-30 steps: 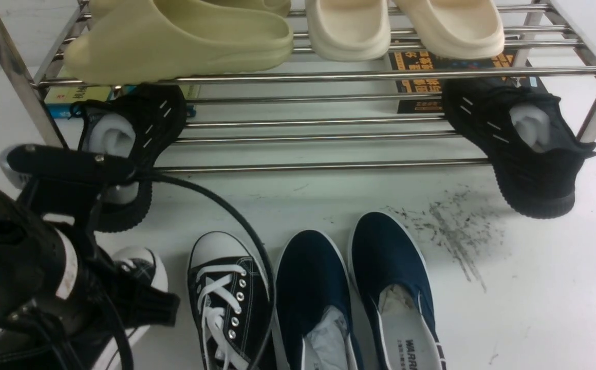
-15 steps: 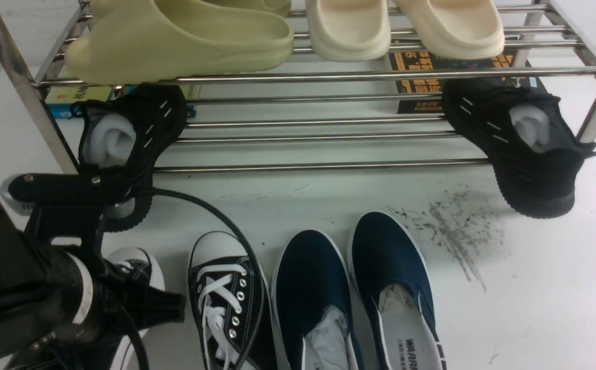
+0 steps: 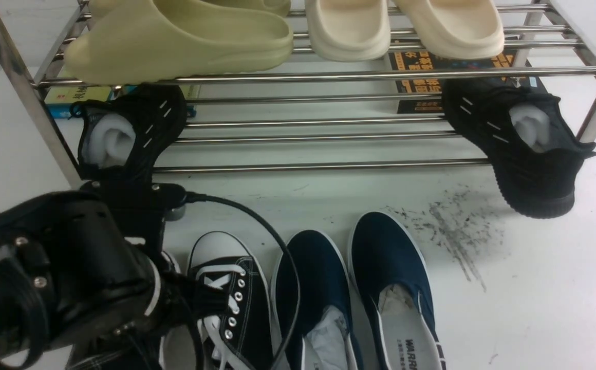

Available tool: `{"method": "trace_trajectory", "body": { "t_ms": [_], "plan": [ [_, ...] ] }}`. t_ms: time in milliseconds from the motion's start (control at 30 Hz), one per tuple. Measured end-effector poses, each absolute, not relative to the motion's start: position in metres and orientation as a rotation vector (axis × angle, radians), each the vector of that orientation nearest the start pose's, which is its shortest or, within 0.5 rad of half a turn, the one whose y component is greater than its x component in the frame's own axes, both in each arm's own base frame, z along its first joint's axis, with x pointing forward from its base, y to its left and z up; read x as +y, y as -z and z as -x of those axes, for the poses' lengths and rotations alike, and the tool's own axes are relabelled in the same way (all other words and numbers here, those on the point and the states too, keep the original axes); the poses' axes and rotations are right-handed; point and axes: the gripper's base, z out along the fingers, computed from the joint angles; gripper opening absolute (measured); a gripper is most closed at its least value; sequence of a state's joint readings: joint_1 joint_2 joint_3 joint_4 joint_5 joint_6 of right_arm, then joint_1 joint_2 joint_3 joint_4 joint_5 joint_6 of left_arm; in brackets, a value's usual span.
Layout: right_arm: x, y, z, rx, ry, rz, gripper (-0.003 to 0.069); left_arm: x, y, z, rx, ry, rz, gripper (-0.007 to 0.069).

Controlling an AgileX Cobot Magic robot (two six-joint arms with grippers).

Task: Take the shoes off the shelf with your hand on the white table.
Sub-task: 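Set the held shoe down on the floor in front of the rack with the left gripper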

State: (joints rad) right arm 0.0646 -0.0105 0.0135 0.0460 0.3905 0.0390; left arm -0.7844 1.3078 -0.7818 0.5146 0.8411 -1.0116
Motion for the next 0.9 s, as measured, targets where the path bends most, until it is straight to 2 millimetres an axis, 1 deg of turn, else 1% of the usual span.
{"method": "trace_trajectory", "body": {
  "t_ms": [167,367,533,733,900],
  "plan": [
    [0.005,-0.174,-0.052,1.878,-0.117,-0.004,0.024,-0.148,-0.223,-0.194,2.662,-0.082,-0.106,0.0022],
    [0.005,-0.174,-0.052,1.878,-0.117,-0.004,0.024,-0.152,-0.212,-0.197,2.691,-0.101,-0.115,0.0022],
    [0.005,-0.174,-0.052,1.878,-0.117,-0.004,0.024,-0.153,-0.208,-0.196,2.715,-0.114,-0.101,0.0024],
    [0.005,-0.174,-0.052,1.878,-0.117,-0.004,0.024,-0.147,-0.208,-0.194,2.749,-0.199,-0.088,0.0029],
    [0.005,-0.174,-0.052,1.878,-0.117,-0.004,0.024,-0.148,-0.207,-0.193,2.762,-0.189,-0.075,0.0059]
  ]
}}
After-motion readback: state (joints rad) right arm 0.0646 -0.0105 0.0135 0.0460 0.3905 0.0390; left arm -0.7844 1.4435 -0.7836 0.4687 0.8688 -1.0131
